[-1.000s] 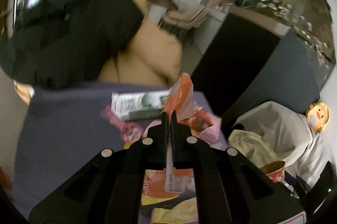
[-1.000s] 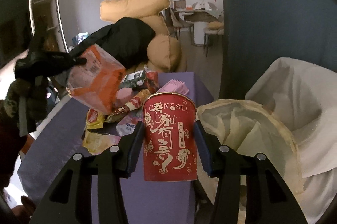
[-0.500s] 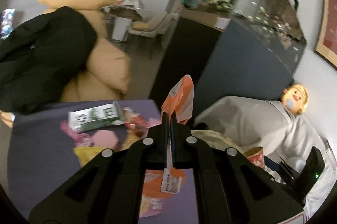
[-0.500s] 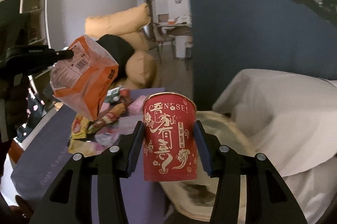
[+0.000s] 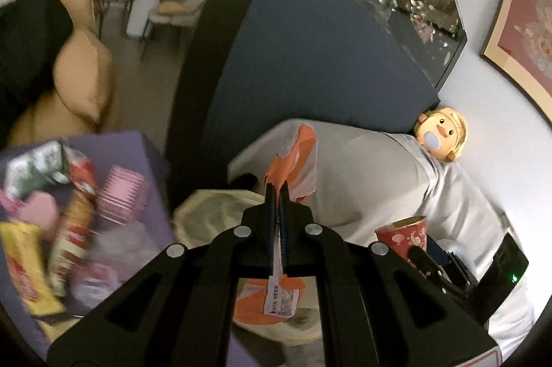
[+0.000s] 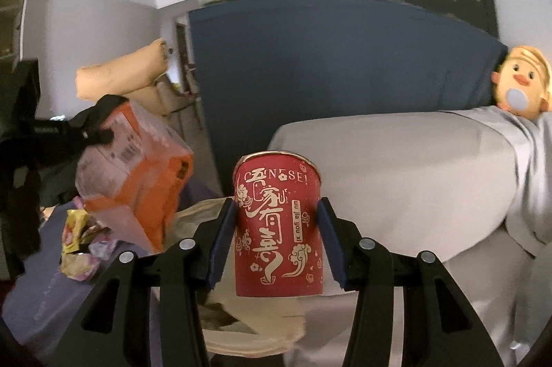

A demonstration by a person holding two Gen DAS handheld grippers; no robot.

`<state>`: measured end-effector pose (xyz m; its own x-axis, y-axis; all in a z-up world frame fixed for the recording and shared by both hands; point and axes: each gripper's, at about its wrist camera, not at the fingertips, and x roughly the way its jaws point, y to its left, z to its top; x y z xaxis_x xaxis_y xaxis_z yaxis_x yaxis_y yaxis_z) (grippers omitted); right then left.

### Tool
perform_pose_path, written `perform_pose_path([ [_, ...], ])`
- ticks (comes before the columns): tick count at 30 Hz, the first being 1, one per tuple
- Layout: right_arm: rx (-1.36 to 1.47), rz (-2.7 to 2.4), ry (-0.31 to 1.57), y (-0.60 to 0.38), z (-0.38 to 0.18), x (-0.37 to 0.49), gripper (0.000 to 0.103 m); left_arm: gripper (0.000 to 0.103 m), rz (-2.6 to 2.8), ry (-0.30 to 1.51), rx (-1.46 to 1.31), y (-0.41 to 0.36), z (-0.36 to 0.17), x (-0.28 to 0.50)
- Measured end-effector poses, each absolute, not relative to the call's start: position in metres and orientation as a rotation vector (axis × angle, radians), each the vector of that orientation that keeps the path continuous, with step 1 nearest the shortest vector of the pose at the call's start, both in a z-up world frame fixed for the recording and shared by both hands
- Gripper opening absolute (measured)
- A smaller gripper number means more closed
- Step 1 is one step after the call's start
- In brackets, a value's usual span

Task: Collect trash
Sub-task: 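Carry the orange bag and red cup into the beige trash bag, opening both tools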

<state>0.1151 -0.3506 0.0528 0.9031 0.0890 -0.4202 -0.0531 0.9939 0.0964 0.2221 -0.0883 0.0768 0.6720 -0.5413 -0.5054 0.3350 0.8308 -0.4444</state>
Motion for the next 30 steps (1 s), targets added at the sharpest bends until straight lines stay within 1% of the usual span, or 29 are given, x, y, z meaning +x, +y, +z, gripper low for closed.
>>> perform_pose_path([
  [3, 0.096, 0.049, 0.444, -0.360, 0.047, 0.117, 0.046, 0.002, -0.496, 0.682, -0.356, -0.104, 0.054, 0.234],
  [6, 0.101, 0.035, 0.458, -0.364, 0.039, 0.119, 0.046, 0.002, -0.474, 0.681, -0.298, -0.119, 0.031, 0.241],
  [8, 0.105, 0.033, 0.468, -0.367, 0.035, 0.120, 0.046, 0.002, -0.441, 0.758, -0.216, -0.135, 0.004, 0.247],
  [11, 0.109, 0.034, 0.481, -0.368, 0.030, 0.122, 0.046, 0.002, -0.425, 0.912, -0.175, -0.144, -0.036, 0.255],
  [14, 0.117, 0.041, 0.495, -0.365, 0.025, 0.128, 0.046, 0.002, -0.417, 0.997, -0.151, -0.151, -0.064, 0.259],
  [17, 0.113, 0.050, 0.502, -0.363, 0.023, 0.133, 0.046, 0.002, -0.420, 1.016, -0.134, -0.156, -0.078, 0.260],
  [21, 0.124, 0.066, 0.506, -0.361, 0.024, 0.138, 0.046, 0.003, -0.445, 0.994, -0.145, -0.155, -0.074, 0.260],
  [22, 0.127, 0.072, 0.505, -0.360, 0.025, 0.138, 0.046, 0.007, -0.450, 0.982, -0.160, -0.151, -0.069, 0.259],
  [24, 0.133, 0.090, 0.507, -0.355, 0.026, 0.139, 0.046, 0.034, -0.460, 0.961, -0.197, -0.140, -0.058, 0.256],
  [27, 0.126, 0.140, 0.520, -0.339, 0.026, 0.144, 0.046, 0.040, -0.446, 0.902, -0.241, -0.113, -0.036, 0.247],
  [30, 0.098, 0.199, 0.535, -0.311, 0.023, 0.155, 0.046, 0.044, -0.375, 0.829, -0.217, -0.082, -0.017, 0.231],
])
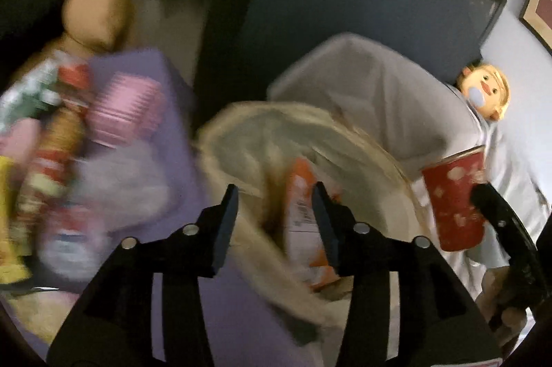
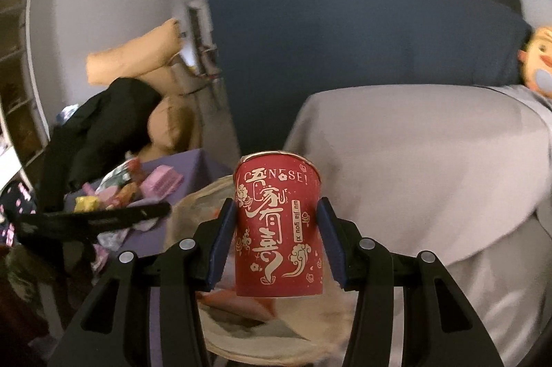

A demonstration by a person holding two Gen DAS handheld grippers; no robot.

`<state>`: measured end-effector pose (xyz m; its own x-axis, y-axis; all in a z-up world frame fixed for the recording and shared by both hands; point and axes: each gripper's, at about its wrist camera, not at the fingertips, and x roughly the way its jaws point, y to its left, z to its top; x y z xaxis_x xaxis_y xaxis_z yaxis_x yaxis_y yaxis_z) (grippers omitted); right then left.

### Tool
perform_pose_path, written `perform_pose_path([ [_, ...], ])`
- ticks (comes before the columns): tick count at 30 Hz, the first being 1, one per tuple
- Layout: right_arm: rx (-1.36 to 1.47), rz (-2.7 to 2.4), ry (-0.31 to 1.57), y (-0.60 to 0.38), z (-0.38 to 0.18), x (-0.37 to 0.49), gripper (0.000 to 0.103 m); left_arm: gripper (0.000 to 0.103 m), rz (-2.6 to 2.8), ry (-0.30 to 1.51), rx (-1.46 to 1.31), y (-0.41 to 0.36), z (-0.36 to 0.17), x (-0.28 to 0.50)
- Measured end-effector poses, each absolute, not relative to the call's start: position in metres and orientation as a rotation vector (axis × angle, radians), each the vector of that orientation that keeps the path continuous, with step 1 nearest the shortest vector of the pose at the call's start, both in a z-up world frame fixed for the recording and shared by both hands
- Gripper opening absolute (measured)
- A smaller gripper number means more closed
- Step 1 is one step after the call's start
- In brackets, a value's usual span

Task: Collect trash
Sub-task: 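Carry the orange bag and red cup into the beige trash bag, opening both tools, then move the right tool back to the table and grasp the pink chip bag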

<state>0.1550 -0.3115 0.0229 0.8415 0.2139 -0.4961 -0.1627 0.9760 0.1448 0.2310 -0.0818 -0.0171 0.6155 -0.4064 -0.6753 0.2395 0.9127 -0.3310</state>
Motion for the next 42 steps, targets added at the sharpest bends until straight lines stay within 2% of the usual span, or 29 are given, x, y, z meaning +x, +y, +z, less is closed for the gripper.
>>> perform_pose_path([
  [6, 0.147, 0.336, 0.664, -0.265, -0.008, 0.195, 0.046, 0.049, -0.260, 0.752, -0.111, -0.030, -0.004, 0.189],
  [11, 0.055, 0.322, 0.807, -0.233, -0.053, 0.228, 0.046, 0.050, -0.207, 0.726, -0.118, 0.017, -0.011, 0.161],
  [16, -0.003, 0.226, 0.940, -0.237, -0.090, 0.242, 0.046, 0.050, -0.157, 0.717, -0.156, 0.055, -0.019, 0.142],
  [22, -0.046, 0.149, 1.013, -0.248, -0.111, 0.244, 0.046, 0.050, -0.124, 0.740, -0.231, 0.079, -0.034, 0.136],
  [30, -0.023, 0.155, 0.978, -0.251, -0.092, 0.233, 0.049, 0.050, -0.106, 0.737, -0.246, 0.092, -0.033, 0.130],
  [42, -0.079, 0.251, 0.818, -0.221, -0.022, 0.199, 0.051, 0.052, 0.022, 0.717, -0.264, 0.147, -0.032, 0.110],
])
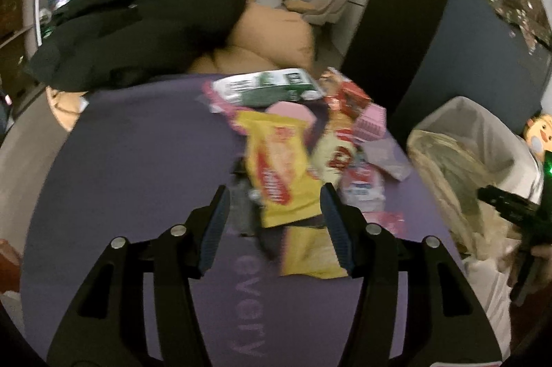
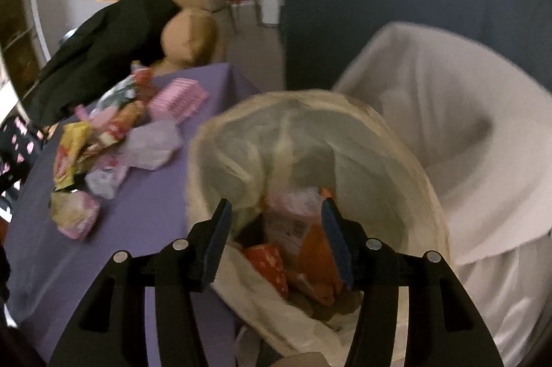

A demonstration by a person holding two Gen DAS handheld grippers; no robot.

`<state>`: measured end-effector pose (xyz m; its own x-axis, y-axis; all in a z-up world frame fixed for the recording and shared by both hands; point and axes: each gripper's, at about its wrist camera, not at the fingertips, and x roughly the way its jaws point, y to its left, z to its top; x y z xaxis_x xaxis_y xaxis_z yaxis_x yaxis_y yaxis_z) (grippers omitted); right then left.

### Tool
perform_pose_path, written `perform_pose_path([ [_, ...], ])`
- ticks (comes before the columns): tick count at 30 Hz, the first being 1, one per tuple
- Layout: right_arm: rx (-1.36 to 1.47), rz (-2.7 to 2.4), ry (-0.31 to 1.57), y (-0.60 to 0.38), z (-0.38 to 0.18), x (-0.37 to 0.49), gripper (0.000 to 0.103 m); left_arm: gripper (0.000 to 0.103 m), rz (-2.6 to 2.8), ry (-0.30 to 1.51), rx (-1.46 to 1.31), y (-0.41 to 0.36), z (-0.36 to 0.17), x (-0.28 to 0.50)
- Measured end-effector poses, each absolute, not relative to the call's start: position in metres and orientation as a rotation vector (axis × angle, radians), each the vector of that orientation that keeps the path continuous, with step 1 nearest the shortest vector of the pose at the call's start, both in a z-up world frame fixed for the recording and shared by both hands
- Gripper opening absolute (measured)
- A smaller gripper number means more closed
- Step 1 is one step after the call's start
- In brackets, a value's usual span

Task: Collect trash
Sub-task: 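Move the right tool back to the table and grasp the pink chip bag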

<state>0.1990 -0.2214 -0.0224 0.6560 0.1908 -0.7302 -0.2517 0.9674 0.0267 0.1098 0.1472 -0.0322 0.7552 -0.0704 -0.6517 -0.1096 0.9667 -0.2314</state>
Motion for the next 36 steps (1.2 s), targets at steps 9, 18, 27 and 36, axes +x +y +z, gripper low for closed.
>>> perform_pose_path([
  [9, -0.138, 0.428, 0.769, -0.150, -0.005, 0.180, 0.051, 0.052, 0.088, 0.740, -0.302, 0.188, -0.047, 0.091],
  [18, -0.280, 0.692, 0.816, -0.053, -0.037, 0.169, 0.051, 0.052, 0.080, 0.735, -0.330, 0.204, -0.052, 0.080],
  [27, -0.311, 0.774, 0.886, -0.010, -0.059, 0.195, 0.051, 0.052, 0.075, 0.744, -0.358, 0.216, -0.057, 0.075],
  [36, -0.236, 0.850, 1.007, -0.037, -0.072, 0.143, 0.051, 0.052, 0.052, 0.751, -0.381, 0.212, -0.062, 0.075],
])
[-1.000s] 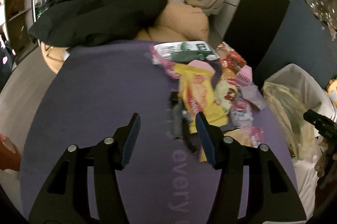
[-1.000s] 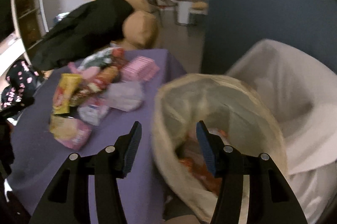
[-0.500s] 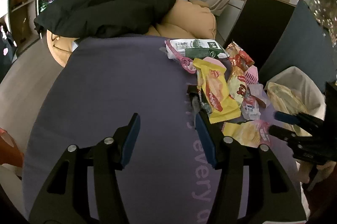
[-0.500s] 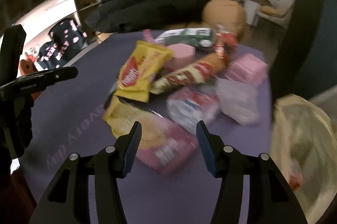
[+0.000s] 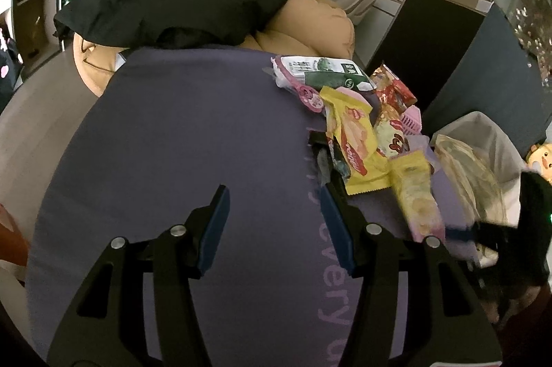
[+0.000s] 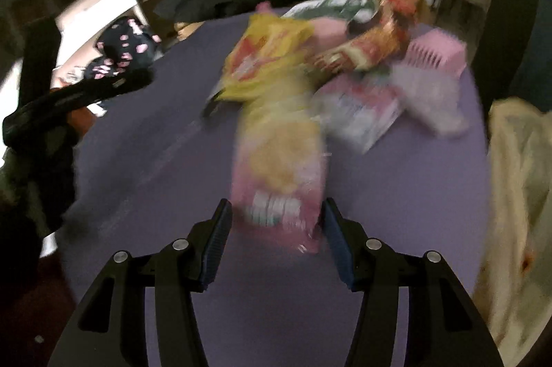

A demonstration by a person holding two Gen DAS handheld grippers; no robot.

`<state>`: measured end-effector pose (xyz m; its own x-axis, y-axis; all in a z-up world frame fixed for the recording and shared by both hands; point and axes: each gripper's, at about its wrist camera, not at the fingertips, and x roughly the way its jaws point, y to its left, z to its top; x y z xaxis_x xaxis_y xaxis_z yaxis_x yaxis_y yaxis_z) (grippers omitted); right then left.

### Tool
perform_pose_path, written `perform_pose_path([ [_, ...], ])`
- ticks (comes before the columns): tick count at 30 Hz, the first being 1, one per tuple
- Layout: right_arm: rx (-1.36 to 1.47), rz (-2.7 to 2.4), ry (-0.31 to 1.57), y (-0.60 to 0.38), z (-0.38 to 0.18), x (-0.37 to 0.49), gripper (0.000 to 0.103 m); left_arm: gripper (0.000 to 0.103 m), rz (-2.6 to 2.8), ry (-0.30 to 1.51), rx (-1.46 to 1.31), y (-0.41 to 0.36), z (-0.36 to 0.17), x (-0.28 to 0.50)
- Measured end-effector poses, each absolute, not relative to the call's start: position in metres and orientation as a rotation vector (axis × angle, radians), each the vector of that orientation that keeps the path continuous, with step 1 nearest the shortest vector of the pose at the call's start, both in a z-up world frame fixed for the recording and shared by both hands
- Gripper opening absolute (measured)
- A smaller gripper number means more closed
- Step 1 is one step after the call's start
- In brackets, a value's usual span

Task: Collect trash
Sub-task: 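Move the right tool back to the table and grasp the pink chip bag, then grasp the yellow snack bag with the left tool while the right tool lifts the pink chip bag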

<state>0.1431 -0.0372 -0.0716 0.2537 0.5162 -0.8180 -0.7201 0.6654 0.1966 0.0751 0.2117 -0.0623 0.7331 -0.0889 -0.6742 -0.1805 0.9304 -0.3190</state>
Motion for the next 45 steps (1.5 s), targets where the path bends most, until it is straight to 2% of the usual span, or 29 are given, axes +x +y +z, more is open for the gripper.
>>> perform_pose_path([
  [6, -0.268, 0.835, 0.930, -0.043, -0.059, 0.119, 0.051, 0.052, 0.044, 0.752, -0.378, 0.207, -0.061, 0.076],
  [14, -0.126, 0.691, 0.900, -0.038, -0.064, 0.167, 0.051, 0.052, 0.034, 0.750, -0.367, 0.200, -0.058, 0.078],
  [15, -0.120, 0.687, 0.909, -0.036, -0.068, 0.173, 0.048, 0.052, 0.032, 0.751, -0.366, 0.199, -0.058, 0.078],
  [17, -0.112, 0.699, 0.946, -0.029, -0.074, 0.179, 0.030, 0.052, 0.030, 0.753, -0.365, 0.198, -0.058, 0.080],
  [20, -0.111, 0.754, 0.962, -0.027, -0.078, 0.175, 0.013, 0.052, 0.031, 0.760, -0.367, 0.198, -0.060, 0.083],
  [23, -0.131, 0.778, 0.942, -0.029, -0.072, 0.163, 0.006, 0.052, 0.027, 0.768, -0.374, 0.198, -0.063, 0.086],
  [27, -0.130, 0.768, 0.903, -0.046, -0.061, 0.148, 0.005, 0.052, 0.001, 0.778, -0.375, 0.192, -0.066, 0.091],
  [36, 0.112, 0.610, 0.864, -0.126, -0.050, 0.142, 0.005, 0.052, -0.116, 0.788, -0.396, 0.171, -0.067, 0.135],
  [43, 0.115, 0.611, 0.874, -0.135, -0.057, 0.132, 0.005, 0.052, -0.107, 0.776, -0.295, 0.155, -0.062, 0.184],
  [44, 0.117, 0.616, 0.874, -0.134, -0.059, 0.132, 0.005, 0.051, -0.099, 0.789, -0.292, 0.155, -0.064, 0.193],
  [45, 0.117, 0.620, 0.873, -0.135, -0.059, 0.130, 0.005, 0.044, -0.097, 0.800, -0.291, 0.155, -0.066, 0.198],
])
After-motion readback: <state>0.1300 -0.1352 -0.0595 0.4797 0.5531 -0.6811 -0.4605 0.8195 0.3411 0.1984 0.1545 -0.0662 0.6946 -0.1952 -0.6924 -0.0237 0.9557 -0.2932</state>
